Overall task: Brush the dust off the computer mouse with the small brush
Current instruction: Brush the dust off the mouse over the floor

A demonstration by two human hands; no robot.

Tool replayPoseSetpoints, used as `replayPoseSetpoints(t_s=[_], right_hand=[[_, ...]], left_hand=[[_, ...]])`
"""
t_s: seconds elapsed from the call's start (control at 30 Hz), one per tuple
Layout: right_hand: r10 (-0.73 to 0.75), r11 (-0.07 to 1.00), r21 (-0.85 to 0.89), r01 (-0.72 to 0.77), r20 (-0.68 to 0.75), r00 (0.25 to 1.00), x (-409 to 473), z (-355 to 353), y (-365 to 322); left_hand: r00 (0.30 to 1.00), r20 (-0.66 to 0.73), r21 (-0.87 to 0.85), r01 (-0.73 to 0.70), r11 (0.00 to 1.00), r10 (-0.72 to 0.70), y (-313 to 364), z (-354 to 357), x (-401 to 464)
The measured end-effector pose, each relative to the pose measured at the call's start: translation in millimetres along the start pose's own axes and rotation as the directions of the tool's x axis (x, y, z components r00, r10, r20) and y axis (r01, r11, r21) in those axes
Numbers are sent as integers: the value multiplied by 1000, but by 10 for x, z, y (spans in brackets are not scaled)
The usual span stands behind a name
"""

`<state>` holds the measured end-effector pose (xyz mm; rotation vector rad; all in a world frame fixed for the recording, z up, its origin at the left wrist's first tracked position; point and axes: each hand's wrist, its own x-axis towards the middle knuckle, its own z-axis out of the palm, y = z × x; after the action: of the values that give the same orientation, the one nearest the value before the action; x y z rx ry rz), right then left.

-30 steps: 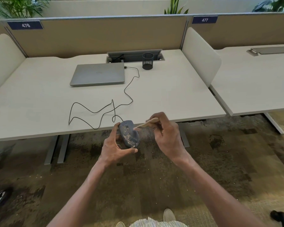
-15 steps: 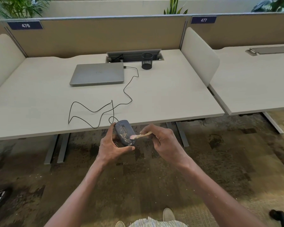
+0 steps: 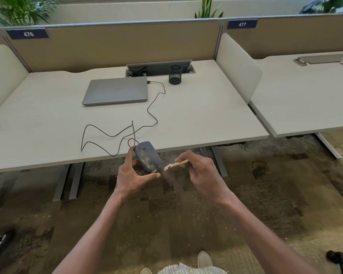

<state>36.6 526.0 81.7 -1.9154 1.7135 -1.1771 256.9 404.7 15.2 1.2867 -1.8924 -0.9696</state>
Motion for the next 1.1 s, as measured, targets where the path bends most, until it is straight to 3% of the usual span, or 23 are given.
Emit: replayPoseSetpoints(t_s=[0.17, 0.5, 0.7, 0.87, 1.1], right_hand=[[6, 998, 65, 0, -100, 995, 43, 14, -24], [55, 996, 74, -45, -138, 989, 107, 65, 61], [56, 996, 82, -38, -233, 971, 231, 52, 147], [64, 995, 92, -35, -326, 943, 271, 52, 191], [94, 980, 195, -50, -219, 971, 222, 73, 225]], left_hand=[[1000, -1, 11, 2, 1000, -2, -5, 24, 18], [999, 47, -12, -26, 1000, 27, 62, 21, 7], [991, 126, -1, -52, 999, 52, 123, 30, 12], [994, 105, -41, -31, 999, 35, 135, 42, 33], [996, 79, -40, -37, 999, 40, 90, 5, 86]])
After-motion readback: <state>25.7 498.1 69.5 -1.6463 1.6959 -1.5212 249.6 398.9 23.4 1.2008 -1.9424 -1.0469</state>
